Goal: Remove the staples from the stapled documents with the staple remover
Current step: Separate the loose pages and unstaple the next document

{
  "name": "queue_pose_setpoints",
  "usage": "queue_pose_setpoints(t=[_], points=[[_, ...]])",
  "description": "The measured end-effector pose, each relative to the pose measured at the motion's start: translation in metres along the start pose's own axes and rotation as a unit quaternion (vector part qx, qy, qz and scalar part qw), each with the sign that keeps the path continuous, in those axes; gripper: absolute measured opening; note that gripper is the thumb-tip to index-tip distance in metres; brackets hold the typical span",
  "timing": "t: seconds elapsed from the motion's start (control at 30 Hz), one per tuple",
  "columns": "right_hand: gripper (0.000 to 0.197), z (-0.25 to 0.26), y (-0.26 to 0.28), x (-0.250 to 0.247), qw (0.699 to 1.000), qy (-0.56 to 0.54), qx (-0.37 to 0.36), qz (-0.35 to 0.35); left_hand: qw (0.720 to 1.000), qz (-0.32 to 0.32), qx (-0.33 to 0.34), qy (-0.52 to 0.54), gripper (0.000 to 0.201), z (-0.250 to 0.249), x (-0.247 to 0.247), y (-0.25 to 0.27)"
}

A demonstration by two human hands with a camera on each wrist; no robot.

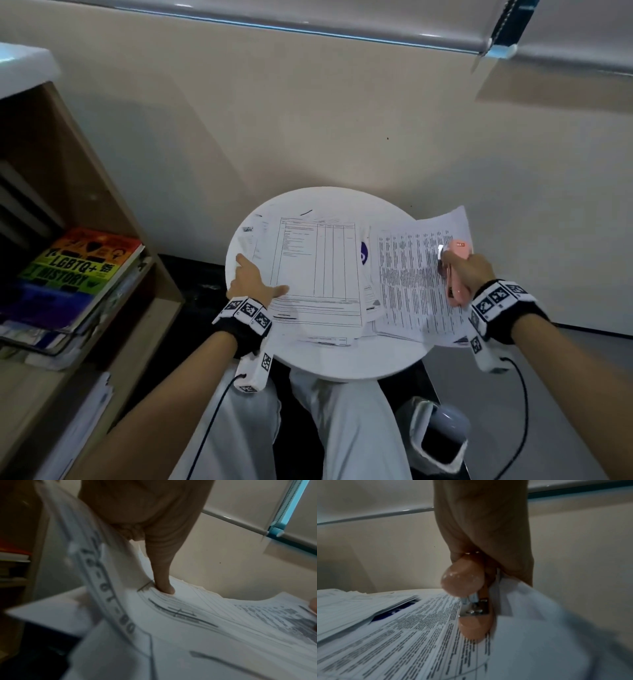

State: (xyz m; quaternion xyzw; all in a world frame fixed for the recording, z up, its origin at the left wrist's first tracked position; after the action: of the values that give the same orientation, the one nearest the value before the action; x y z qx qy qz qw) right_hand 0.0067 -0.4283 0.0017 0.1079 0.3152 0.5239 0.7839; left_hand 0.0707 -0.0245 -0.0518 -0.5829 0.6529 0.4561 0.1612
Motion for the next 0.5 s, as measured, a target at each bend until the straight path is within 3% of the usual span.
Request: queue_pose_setpoints(t=[0.2, 0.27, 0.33, 0.43, 0.5], points=[[0.038, 0.007, -0.017, 0.037, 0.999, 0.001, -0.024, 0.03, 0.994, -0.079, 0.021, -0.073, 0.093, 0.02, -0.028, -0.001], [0.05, 0.008, -0.019, 0.047, 0.999, 0.018, -0.031, 0.033, 0.983, -0.104, 0.014, -0.151, 0.073, 0.018, -0.028, 0.0], [0.064, 0.007, -0.024, 0.052, 0.993, 0.111, -0.045, -0.006, 0.981, -0.098, 0.005, -0.166, 0.059, 0.014, -0.023, -0.001], [0.031, 0.02, 0.0, 0.056, 0.946, 0.279, -0.137, -0.089, 0.989, -0.064, -0.038, -0.124, 0.062, 0.009, -0.017, -0.003], [0.034, 0.022, 0.017, 0.068, 0.943, 0.284, -0.165, -0.042, 0.993, -0.031, -0.069, -0.094, 0.064, 0.008, -0.015, -0.005]])
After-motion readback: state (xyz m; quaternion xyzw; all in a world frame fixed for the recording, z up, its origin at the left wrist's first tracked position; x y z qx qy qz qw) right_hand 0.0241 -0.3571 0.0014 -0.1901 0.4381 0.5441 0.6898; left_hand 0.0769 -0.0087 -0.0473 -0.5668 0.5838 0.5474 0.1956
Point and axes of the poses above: each hand's wrist, its own y-axis away from the middle knuckle, its own x-axis out of the palm, z = x × y, the point moved 5 cm from there along -y, towards the middle knuckle, and after that the axes turned 12 degrees about z, right-handed, at the moved point
